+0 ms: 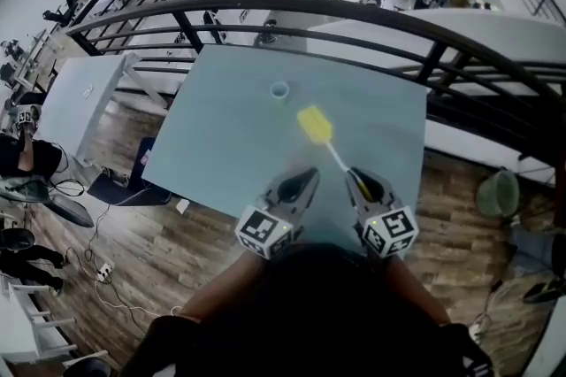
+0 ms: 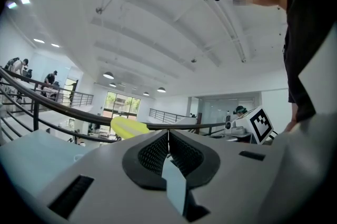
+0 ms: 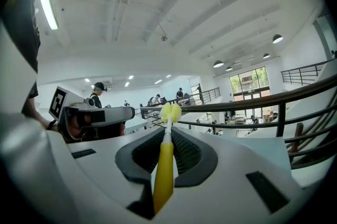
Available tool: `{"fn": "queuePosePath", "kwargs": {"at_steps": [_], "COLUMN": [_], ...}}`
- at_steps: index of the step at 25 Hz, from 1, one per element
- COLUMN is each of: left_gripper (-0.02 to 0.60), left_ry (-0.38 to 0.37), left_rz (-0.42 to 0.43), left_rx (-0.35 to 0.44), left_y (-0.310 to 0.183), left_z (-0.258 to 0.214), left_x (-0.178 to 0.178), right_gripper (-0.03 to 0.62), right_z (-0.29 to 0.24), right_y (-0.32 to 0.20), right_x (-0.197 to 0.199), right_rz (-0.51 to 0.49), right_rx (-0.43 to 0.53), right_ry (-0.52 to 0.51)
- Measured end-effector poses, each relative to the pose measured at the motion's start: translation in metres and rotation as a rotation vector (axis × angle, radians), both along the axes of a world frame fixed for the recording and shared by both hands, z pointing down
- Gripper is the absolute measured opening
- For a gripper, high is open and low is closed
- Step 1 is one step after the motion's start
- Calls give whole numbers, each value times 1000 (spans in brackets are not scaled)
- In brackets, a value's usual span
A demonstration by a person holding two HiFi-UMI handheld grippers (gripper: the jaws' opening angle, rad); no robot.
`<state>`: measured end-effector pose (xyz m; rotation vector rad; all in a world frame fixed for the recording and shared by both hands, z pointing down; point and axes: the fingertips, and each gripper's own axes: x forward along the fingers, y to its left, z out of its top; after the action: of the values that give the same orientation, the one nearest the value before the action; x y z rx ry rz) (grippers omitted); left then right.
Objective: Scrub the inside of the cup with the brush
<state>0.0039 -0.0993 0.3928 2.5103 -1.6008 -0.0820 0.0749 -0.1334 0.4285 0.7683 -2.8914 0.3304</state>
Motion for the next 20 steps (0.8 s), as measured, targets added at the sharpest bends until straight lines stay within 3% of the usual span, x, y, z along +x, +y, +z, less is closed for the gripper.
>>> {"fn": "queuePosePath", "kwargs": {"at_steps": [5,10,20], "left_gripper": [0,0,2], "left_ry": [4,6,10], "left_rz": [89,166,299], "left_rx": [-32,-16,4], "left_y": [-9,-21,-30], "left_z": [9,8,-2], "left_x": [20,17,-38], "right_gripper": [44,44,44], "right_z": [7,9,1], "right_y": [-5,-12,-12], "right_x": [12,15,-33], "right_rz": [56,140,273], "right_rx": [-33,-45,-27], "right_ry": [-5,-2,-4]}}
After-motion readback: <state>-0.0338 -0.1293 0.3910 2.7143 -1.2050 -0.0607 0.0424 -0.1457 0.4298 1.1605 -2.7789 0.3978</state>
